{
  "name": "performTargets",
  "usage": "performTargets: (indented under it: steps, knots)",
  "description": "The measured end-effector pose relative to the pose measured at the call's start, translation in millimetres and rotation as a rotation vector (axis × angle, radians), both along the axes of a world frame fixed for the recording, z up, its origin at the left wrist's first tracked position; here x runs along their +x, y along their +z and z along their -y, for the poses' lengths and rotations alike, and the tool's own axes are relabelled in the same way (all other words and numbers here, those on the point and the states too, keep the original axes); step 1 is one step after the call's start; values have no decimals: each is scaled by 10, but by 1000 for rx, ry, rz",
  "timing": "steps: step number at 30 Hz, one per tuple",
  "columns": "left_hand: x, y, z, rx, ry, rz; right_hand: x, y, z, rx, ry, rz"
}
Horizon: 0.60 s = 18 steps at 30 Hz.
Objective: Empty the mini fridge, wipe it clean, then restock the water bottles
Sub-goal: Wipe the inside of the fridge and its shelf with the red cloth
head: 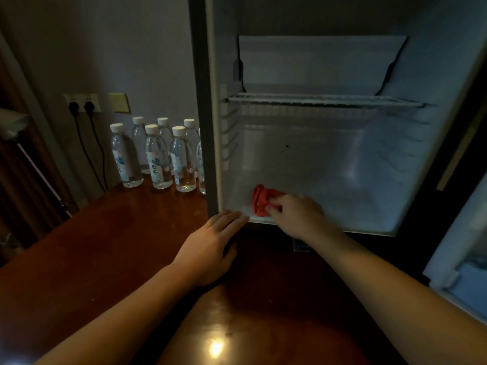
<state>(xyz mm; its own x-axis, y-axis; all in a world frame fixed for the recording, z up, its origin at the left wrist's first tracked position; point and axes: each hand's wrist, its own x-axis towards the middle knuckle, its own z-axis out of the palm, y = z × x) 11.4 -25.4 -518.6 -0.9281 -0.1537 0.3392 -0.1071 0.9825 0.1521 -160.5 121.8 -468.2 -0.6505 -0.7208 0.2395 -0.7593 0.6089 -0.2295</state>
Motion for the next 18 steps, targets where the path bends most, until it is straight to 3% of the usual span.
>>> performTargets:
  steps: [7, 18]
  knots:
    - [-196, -7, -190, -91, 110, -31, 9, 10, -194, 3, 8, -8]
    - [-221, -78, -100, -1, 60, -102, -580, -9, 216, 17, -35, 22]
